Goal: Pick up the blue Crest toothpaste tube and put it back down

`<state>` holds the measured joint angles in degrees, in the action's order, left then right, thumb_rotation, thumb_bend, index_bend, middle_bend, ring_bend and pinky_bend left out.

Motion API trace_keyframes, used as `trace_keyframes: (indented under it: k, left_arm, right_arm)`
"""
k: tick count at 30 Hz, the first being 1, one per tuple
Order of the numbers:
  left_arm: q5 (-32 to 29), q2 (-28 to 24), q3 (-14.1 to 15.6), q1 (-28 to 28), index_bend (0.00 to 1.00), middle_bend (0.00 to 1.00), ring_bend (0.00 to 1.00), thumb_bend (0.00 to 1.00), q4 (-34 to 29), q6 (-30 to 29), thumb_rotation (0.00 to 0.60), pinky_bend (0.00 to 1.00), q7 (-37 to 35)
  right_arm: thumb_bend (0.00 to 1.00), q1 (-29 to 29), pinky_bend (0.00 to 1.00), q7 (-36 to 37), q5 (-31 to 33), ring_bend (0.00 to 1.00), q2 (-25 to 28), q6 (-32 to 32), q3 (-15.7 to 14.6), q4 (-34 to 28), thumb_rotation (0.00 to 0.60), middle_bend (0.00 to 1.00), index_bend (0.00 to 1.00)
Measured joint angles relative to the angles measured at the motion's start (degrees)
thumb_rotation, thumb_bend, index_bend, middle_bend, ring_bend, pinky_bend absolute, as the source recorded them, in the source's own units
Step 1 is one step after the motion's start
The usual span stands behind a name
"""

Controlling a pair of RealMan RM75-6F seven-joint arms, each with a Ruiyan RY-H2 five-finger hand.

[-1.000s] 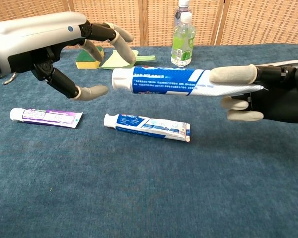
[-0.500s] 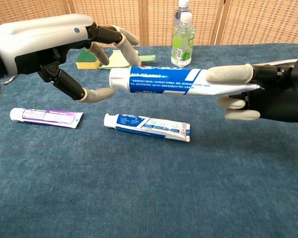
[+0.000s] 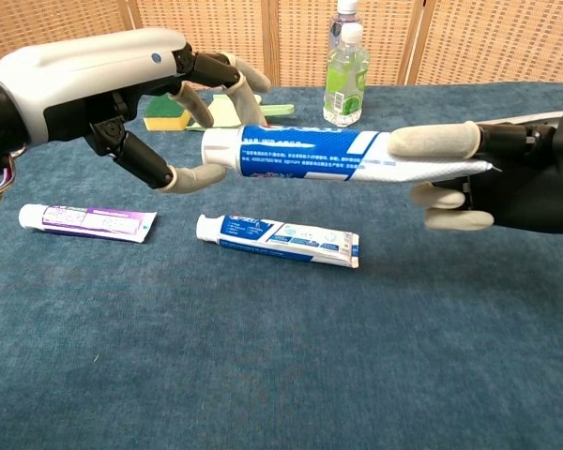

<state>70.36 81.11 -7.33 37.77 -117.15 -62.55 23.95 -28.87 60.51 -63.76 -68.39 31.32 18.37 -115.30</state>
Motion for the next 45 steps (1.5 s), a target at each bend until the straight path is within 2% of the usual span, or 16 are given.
trace_keyframes:
  k: [18, 45]
  left_arm:
    - [-0.32, -1.04, 0.38, 0.31, 0.37, 0.14, 0.04, 0.50, -0.26, 0.00, 0.600, 0.24, -1.06]
    - [-0.11, -2.37, 0.58, 0.66, 0.37, 0.14, 0.04, 0.67, -0.76, 0.08, 0.600, 0.24, -2.67]
  right_arm:
    - [0.56, 0.95, 0.89, 1.80, -0.06, 0.79, 0.32, -2.28, 1.42, 1.10, 0.600, 0.74, 0.95]
    - [0.56, 1.37, 0.89, -0.57, 0.58, 0.80, 0.06, -3.65, 1.69, 2.26, 0.600, 0.74, 0.96]
